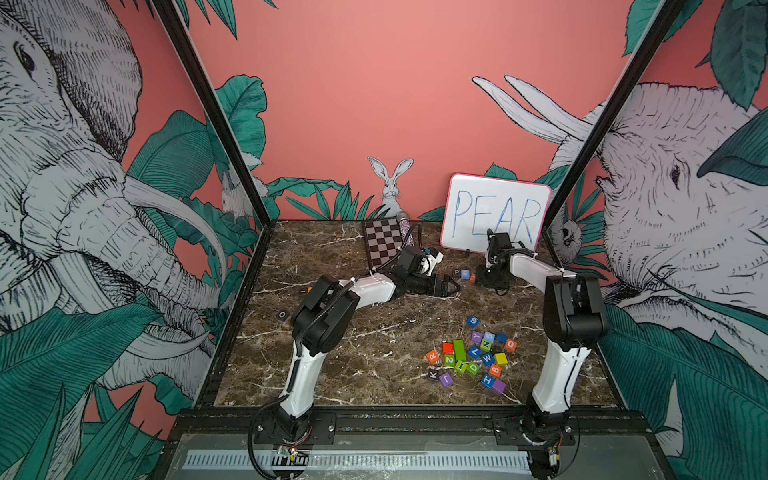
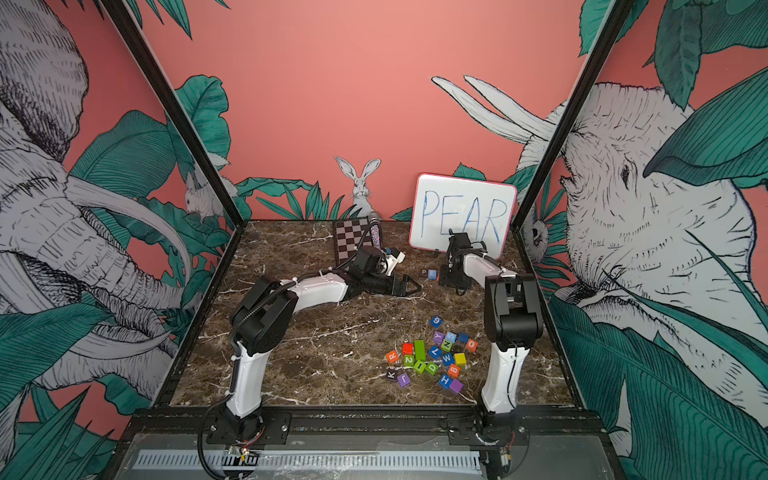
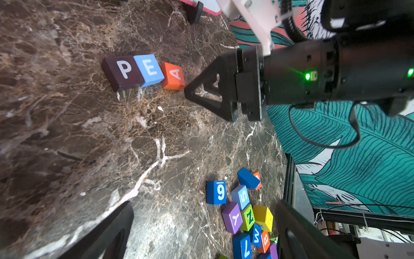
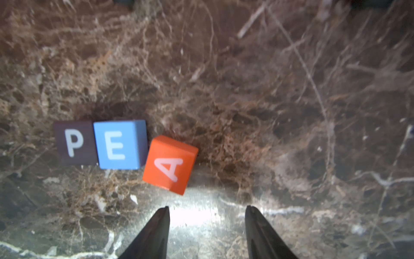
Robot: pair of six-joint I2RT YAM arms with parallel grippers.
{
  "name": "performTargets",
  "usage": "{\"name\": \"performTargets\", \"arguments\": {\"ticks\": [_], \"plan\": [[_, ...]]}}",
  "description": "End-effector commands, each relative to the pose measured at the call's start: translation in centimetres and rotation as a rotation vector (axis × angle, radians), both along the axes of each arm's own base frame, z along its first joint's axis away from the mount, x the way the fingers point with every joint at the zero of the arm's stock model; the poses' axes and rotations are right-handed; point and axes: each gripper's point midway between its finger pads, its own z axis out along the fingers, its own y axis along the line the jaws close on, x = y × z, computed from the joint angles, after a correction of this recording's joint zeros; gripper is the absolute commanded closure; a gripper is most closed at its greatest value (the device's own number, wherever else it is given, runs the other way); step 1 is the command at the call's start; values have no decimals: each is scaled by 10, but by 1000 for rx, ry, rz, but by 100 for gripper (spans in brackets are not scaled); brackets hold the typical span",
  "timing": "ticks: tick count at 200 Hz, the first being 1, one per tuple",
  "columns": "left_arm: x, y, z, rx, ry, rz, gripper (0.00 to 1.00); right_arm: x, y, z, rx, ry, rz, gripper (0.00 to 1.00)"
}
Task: Spell the uppercase word “pear” with letter blocks
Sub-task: Adjust the letter block at the center of the board.
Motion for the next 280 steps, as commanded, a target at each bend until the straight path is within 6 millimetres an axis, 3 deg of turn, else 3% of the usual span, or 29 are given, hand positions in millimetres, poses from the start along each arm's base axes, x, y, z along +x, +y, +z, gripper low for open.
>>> {"name": "performTargets", "arguments": {"ticks": [1, 81, 114, 145, 201, 280], "plan": [[-1, 3, 36, -53, -50, 2, 1, 7, -2, -3, -41, 10, 15, 43], [-2, 4, 36, -55, -47, 3, 1, 17, 0, -3, -40, 11, 36, 41], [-3, 4, 37, -56, -45, 4, 1, 15, -1, 9, -71, -21, 91, 31], [-5, 5, 37, -54, -38, -1, 1, 13, -7, 20, -126, -43, 161, 30], [-9, 9, 38, -36, -35, -8, 1, 20, 17, 36, -67, -104, 363, 31], [-11, 11, 37, -31, -32, -5, 1, 21, 14, 13, -122, -14, 450, 30]]}}
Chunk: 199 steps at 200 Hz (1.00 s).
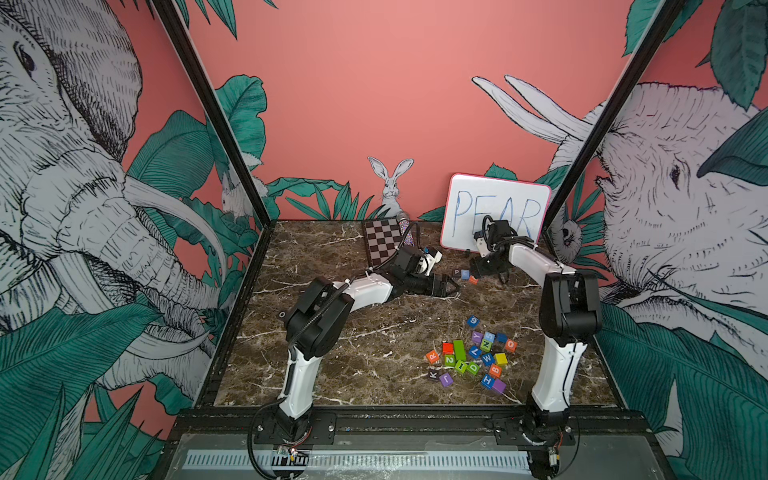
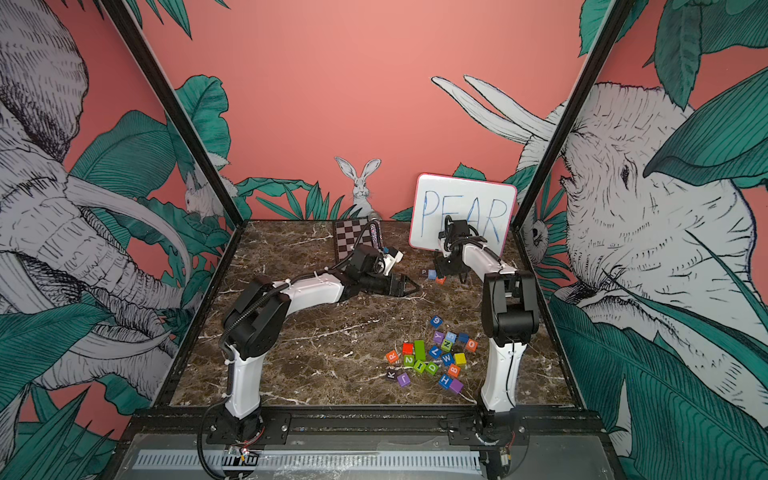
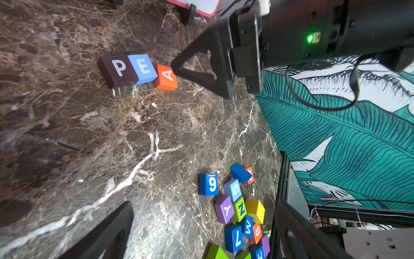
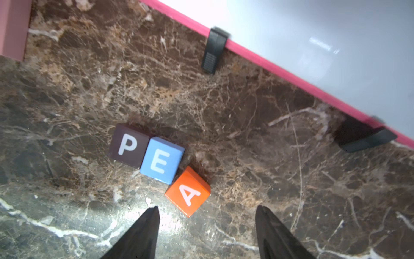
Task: Spell the uppercase word “pear” with letter blocks
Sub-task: Adjust the letter block at the center of the board.
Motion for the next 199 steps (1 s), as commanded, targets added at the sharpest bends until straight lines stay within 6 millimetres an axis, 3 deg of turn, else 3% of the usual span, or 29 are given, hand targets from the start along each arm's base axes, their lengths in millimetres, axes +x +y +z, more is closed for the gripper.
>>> {"name": "performTargets", "arguments": {"ticks": [1, 47, 129, 199], "plan": [[-3, 4, 24, -26, -29, -2, 1, -9, 2, -17, -25, 66, 45, 29], [-3, 4, 24, -29, -24, -3, 1, -12, 8, -27, -37, 89, 73, 28], [-4, 5, 23, -23, -23, -1, 1, -9, -1, -44, -98, 124, 64, 29], [-5, 6, 25, -27, -18, 1, 1, 2, -1, -43, -99, 106, 59, 34]]}}
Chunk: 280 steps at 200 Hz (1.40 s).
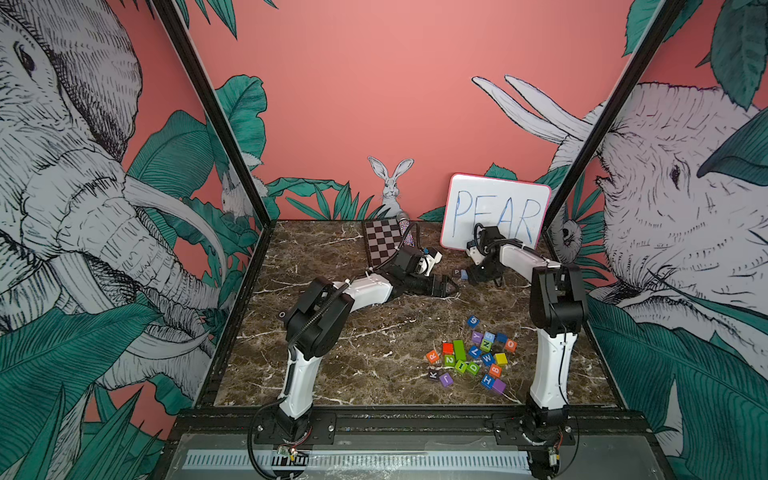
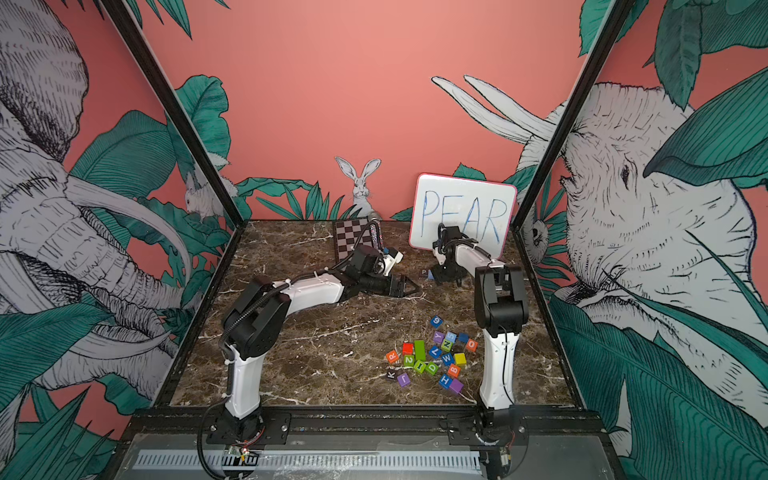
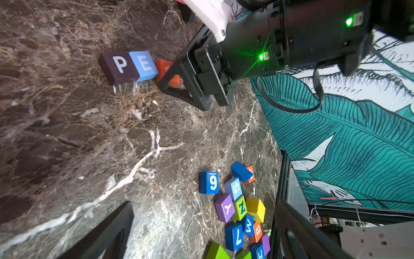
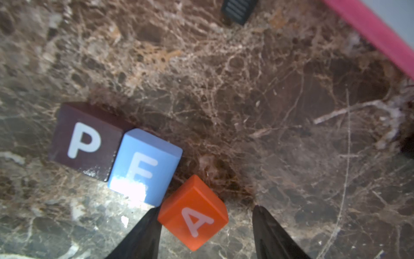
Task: Spell the uppercase word “pear” with letter blocks
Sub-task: Adjust the letter block at the center of the board.
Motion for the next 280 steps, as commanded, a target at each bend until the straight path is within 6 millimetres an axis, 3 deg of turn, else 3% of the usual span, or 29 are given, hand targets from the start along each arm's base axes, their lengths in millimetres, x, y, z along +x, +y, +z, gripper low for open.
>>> {"name": "performTargets", "arguments": {"ticks": [1, 39, 110, 162, 228, 280], "plan": [[-4, 5, 26, -29, -23, 2, 1, 8, -2, 0, -22, -4, 5, 34], [-4, 7, 29, -25, -30, 9, 1, 12, -4, -1, -12, -2, -3, 38], [-3, 6, 31, -27, -29, 10, 1, 1, -1, -5, 82, 44, -38, 51], [-4, 6, 31, -30, -30, 6, 1, -10, -4, -6, 96, 91, -81, 55], [-6, 8, 30, -35, -36, 10, 1, 4, -6, 3, 112, 78, -208, 64], [-6, 9, 31, -38, -40, 9, 1, 11, -6, 1, 125, 75, -279, 65]]}}
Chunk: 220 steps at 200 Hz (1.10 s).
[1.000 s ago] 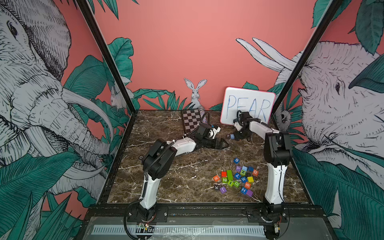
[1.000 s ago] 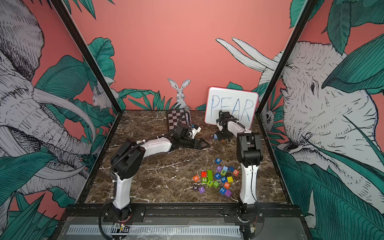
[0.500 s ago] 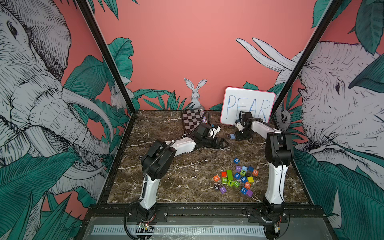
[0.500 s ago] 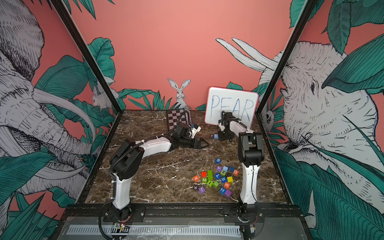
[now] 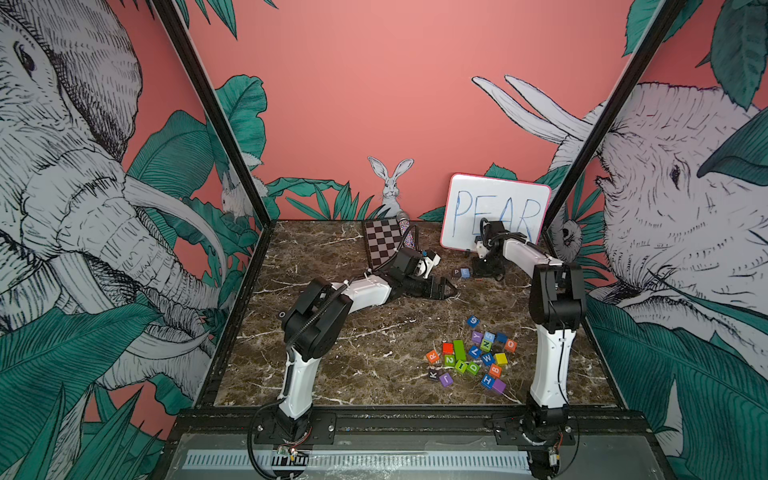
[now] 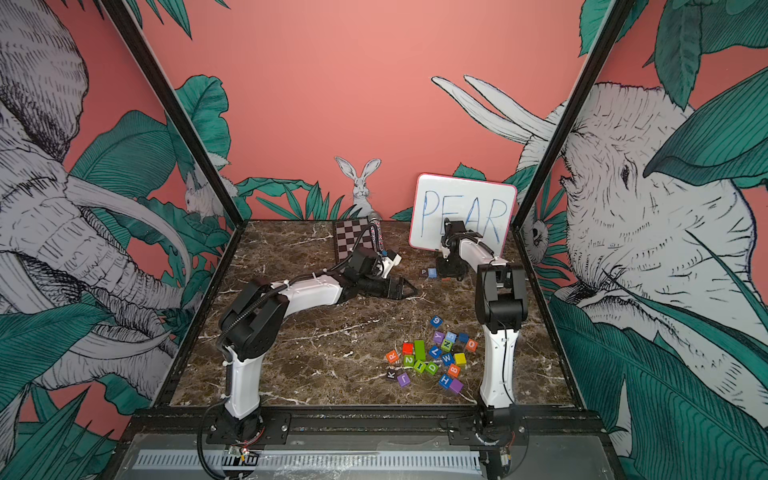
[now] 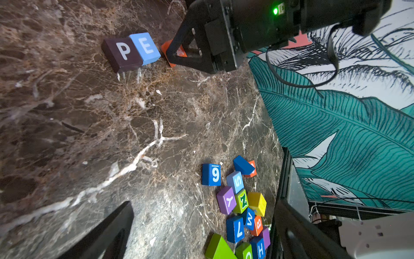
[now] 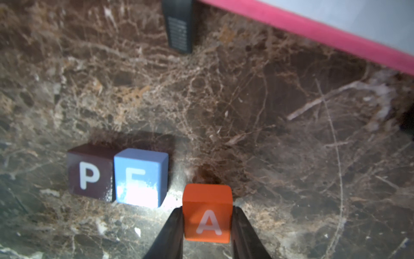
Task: Spell the uppercase word “pear” with letter blocks
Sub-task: Adjust the letter block at the center of the board.
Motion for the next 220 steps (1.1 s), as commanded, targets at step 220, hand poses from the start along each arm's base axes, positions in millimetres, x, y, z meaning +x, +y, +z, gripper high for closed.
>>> {"name": "performTargets", "arguments": {"ticks": [220], "plan": [[-2, 6, 37, -57, -62, 16, 1, 9, 9, -15, 67, 44, -66, 64]]}}
